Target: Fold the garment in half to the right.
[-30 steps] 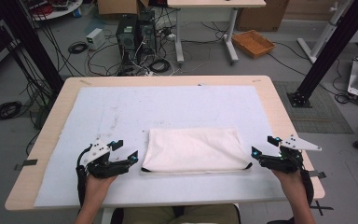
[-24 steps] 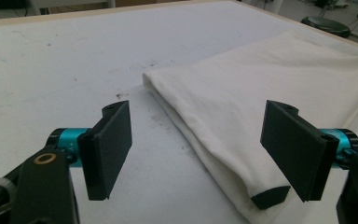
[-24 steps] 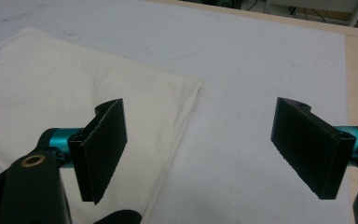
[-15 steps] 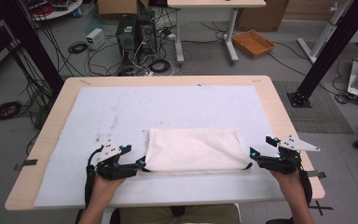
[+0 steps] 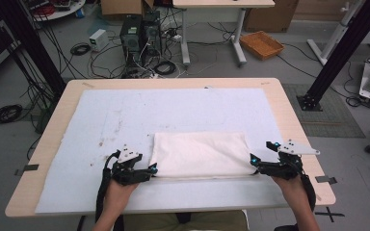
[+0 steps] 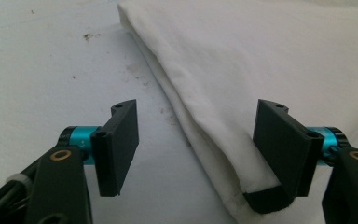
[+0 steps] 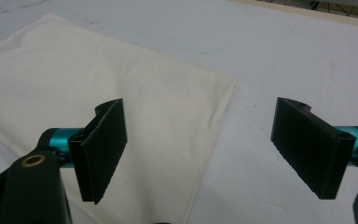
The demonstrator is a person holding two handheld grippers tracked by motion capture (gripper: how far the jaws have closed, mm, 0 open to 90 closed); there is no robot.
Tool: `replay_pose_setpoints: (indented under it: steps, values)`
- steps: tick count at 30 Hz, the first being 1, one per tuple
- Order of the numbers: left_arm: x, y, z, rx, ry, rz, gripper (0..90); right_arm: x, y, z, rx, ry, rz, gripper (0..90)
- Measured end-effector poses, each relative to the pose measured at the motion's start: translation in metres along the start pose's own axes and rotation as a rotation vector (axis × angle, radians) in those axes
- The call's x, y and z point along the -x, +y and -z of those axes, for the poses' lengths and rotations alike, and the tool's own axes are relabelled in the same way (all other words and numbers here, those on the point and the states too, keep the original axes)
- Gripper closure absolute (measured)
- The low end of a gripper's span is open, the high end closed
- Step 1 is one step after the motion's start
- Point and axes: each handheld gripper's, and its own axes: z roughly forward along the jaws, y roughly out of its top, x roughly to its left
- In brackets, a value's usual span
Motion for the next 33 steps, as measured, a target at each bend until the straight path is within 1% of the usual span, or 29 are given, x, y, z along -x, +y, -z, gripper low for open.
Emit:
replay_pose_setpoints:
  steps: [1, 2, 3, 4, 6, 7, 8, 10, 12, 13, 14, 16, 17, 18, 19, 20, 21, 23, 24, 26, 30, 33]
  values:
    - [0.001, 0.0, 0.0, -0.002, 0.005, -0.001, 34.1, 0.001, 0.0, 0.0, 0.004, 0.002, 0.003, 18.2]
    - [0.002, 0.0, 0.0, -0.008, 0.012, -0.006, 36.7, 0.001, 0.0, 0.001, 0.002, 0.004, -0.003, 18.2]
    - [0.002, 0.0, -0.001, -0.013, 0.011, -0.006, 38.2, 0.001, 0.0, 0.001, 0.003, 0.003, -0.004, 18.2]
    - [0.003, 0.0, -0.001, -0.024, 0.013, -0.009, 38.6, 0.001, 0.0, 0.001, 0.003, 0.006, -0.005, 18.2]
    - [0.004, -0.001, -0.001, -0.046, 0.018, -0.012, 44.1, 0.001, 0.0, 0.001, 0.003, 0.009, -0.004, 18.2]
    - [0.004, -0.001, -0.001, -0.046, 0.018, -0.012, 44.1, 0.001, 0.0, 0.001, 0.003, 0.009, -0.004, 18.2]
    - [0.005, -0.001, -0.001, -0.06, 0.021, -0.017, 44.1, 0.001, 0.0, 0.001, 0.0, 0.01, -0.006, 18.2]
    - [0.007, -0.002, 0.001, -0.063, 0.025, -0.021, 45.3, 0.0, 0.0, 0.002, 0.001, 0.014, -0.001, 18.2]
    - [0.009, -0.003, 0.002, -0.071, 0.033, -0.039, 47.1, -0.001, 0.0, 0.002, 0.001, 0.016, -0.004, 18.2]
    - [0.009, -0.004, 0.003, -0.071, 0.037, -0.041, 48.4, -0.001, 0.001, 0.002, 0.002, 0.017, -0.001, 18.2]
    - [0.01, -0.004, 0.003, -0.068, 0.041, -0.04, 49.8, -0.001, 0.001, 0.001, 0.002, 0.019, 0.002, 18.2]
    - [0.013, -0.005, 0.003, -0.062, 0.046, -0.055, 52.2, -0.003, 0.003, 0.0, 0.001, 0.025, 0.003, 18.2]
    - [0.014, -0.006, 0.004, -0.057, 0.036, -0.073, 56.6, -0.004, 0.004, -0.001, 0.002, 0.026, 0.009, 18.2]
    - [0.016, -0.006, 0.004, -0.056, 0.022, -0.1, 63.0, -0.006, 0.005, -0.002, 0.0, 0.031, 0.012, 18.2]
    - [0.019, -0.007, 0.004, -0.058, 0.019, -0.129, 70.4, -0.007, 0.007, -0.003, 0.0, 0.038, 0.017, 18.2]
    - [0.022, -0.007, 0.004, -0.059, 0.026, -0.152, 74.5, -0.009, 0.009, -0.005, 0.0, 0.047, 0.018, 18.2]
    - [0.024, -0.007, 0.004, -0.061, 0.026, -0.156, 78.2, -0.012, 0.012, -0.007, 0.002, 0.057, 0.022, 18.2]
    - [0.024, -0.007, 0.004, -0.063, 0.018, -0.137, 81.6, -0.018, 0.019, -0.011, 0.003, 0.086, 0.032, 18.2]
    - [0.023, -0.007, 0.004, -0.059, 0.007, -0.115, 82.7, -0.022, 0.024, -0.014, 0.002, 0.098, 0.043, 18.2]
    - [0.02, -0.007, 0.004, -0.061, -0.012, -0.091, 84.2, -0.03, 0.034, -0.022, 0.013, 0.124, 0.062, 18.2]
    - [0.016, -0.006, 0.004, -0.062, -0.034, -0.049, 85.2, -0.05, 0.062, -0.048, 0.028, 0.192, 0.083, 18.2]
    - [0.013, -0.007, 0.004, -0.06, -0.057, -0.007, 85.6, -0.066, 0.081, -0.068, 0.012, 0.22, 0.118, 18.1]
